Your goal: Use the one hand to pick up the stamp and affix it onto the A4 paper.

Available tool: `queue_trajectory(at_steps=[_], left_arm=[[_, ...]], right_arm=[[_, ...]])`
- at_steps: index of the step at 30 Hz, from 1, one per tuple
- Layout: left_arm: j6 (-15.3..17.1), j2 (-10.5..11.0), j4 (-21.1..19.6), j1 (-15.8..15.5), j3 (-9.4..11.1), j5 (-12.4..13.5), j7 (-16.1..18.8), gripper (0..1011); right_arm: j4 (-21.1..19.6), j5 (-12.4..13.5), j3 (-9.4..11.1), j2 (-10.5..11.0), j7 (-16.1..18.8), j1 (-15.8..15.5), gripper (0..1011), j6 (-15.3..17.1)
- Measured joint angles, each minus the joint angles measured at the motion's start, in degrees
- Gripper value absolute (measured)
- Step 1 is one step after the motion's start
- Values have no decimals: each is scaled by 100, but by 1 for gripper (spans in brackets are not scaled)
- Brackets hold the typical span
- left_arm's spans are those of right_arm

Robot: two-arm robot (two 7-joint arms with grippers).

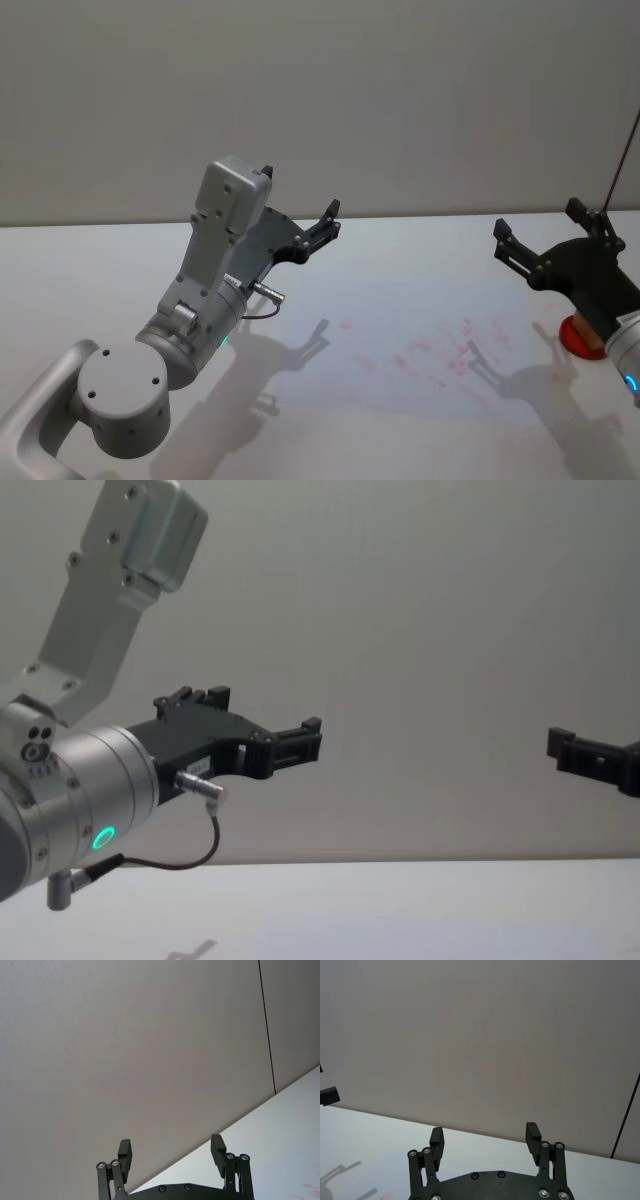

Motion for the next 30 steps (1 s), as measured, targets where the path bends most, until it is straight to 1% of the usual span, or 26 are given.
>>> queue_trajectory(at_steps=[30], left_arm=[[0,0,0,0,0,0,0,1001]], right_arm=[[6,8,8,0,5,2,1001,0]])
